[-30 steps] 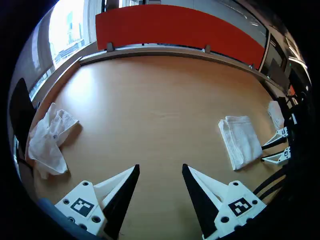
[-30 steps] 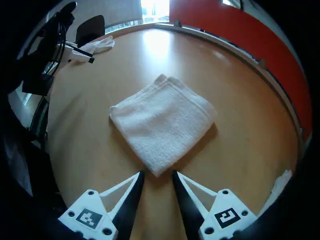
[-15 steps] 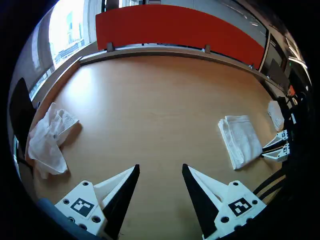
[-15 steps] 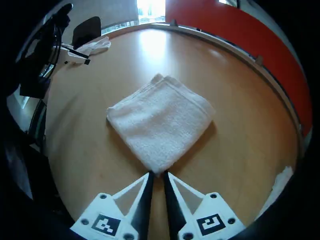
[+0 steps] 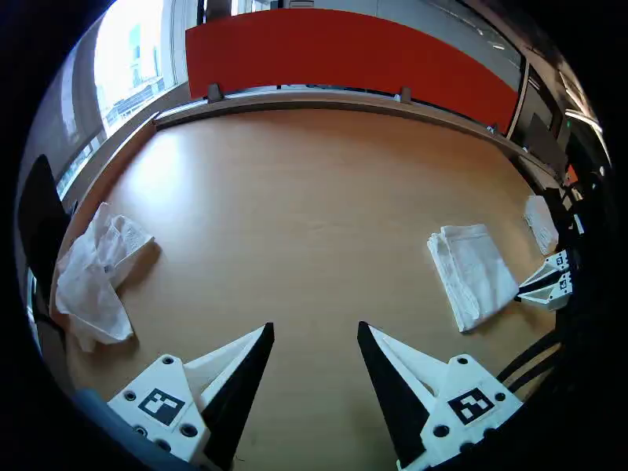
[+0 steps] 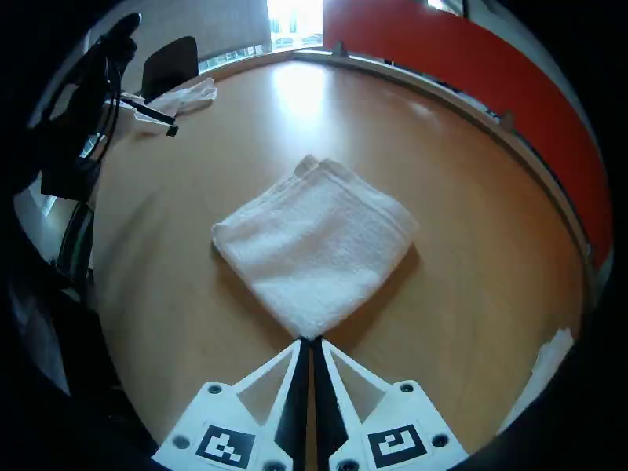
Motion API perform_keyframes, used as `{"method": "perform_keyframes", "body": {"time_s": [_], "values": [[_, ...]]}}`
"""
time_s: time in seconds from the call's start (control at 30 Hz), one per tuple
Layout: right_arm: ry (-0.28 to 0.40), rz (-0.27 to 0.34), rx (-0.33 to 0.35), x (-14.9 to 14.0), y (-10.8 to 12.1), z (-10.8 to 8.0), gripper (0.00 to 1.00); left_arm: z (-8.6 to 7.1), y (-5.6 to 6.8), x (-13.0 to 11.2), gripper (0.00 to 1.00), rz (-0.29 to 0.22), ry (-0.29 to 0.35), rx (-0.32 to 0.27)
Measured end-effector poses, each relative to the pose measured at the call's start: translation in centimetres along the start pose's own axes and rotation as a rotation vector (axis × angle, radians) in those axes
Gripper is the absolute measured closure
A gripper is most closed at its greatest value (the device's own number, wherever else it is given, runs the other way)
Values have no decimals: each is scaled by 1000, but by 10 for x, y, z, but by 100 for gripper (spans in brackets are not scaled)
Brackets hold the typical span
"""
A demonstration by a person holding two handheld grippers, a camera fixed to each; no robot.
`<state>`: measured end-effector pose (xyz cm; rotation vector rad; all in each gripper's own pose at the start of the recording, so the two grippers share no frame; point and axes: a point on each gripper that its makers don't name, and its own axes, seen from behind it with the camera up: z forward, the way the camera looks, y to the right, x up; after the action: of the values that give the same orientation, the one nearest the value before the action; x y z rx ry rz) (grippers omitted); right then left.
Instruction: Fold towel
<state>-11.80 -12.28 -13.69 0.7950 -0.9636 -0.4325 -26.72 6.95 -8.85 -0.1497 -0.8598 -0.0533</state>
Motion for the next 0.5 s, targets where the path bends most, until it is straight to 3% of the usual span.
{"method": "perform_keyframes", "body": {"time_s": [0.2,0.5], "values": [[60,-13,-7,29,2,-14,96,0,0,1,22,1,2,-2],[182,-68,-25,99,9,-48,96,-1,4,7,22,2,13,-7]]}}
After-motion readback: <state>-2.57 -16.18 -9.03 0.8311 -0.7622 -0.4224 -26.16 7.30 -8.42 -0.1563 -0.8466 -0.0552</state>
